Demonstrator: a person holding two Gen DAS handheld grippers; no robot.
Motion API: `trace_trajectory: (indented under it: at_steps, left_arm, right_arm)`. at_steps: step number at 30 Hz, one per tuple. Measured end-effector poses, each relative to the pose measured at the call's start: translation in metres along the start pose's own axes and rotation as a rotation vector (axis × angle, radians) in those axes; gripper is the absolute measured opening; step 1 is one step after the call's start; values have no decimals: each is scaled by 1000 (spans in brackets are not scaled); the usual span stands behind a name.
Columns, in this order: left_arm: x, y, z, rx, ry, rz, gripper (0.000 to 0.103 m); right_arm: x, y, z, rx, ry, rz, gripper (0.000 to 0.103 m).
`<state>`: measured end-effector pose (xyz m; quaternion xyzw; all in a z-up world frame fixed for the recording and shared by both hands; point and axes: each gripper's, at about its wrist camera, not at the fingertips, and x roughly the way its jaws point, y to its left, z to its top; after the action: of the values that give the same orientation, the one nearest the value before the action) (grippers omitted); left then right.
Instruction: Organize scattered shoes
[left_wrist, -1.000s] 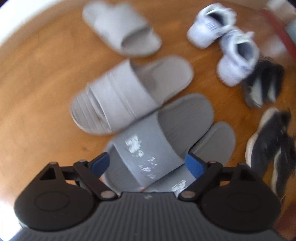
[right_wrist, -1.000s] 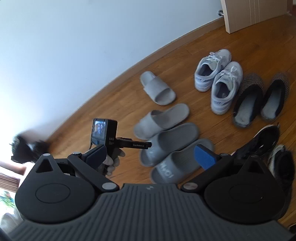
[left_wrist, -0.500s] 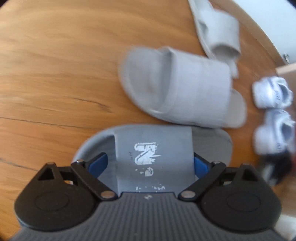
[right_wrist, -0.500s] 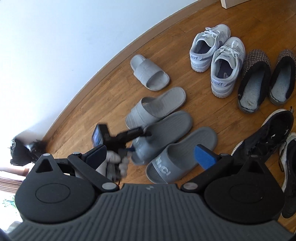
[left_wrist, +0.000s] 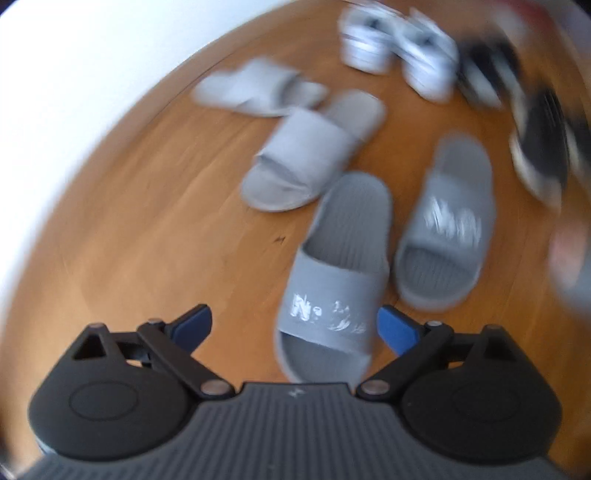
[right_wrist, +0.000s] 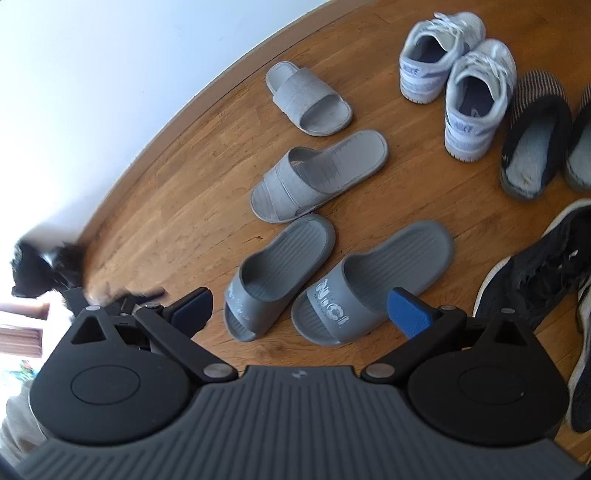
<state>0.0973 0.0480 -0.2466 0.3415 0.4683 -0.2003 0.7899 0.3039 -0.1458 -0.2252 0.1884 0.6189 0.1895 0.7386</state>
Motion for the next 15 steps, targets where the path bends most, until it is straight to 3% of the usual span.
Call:
trace_trajectory:
  at_steps: [1, 2, 5, 9, 13, 15]
  left_arm:
    - [3, -12, 4, 43, -34, 24, 97]
    - [8, -15, 6, 50, -54, 3, 97]
    - [36, -11, 10, 47, -67, -119, 97]
    - [93, 14, 9, -119, -6, -244, 97]
    - [118, 35, 4, -219, 85, -244, 103]
    - [120, 41, -5, -285, 60, -251, 103]
  right_arm:
    - [1, 1, 0, -9, 2, -3, 103]
    - [3, 3, -1, -16, 7, -8, 103]
    - [11, 2, -2, -17, 28, -25, 103]
    - [21, -3, -2, -4, 66, -37, 103]
    - [25, -5, 2, 6, 65, -28, 103]
    - [27, -6, 2, 8, 70, -24, 103]
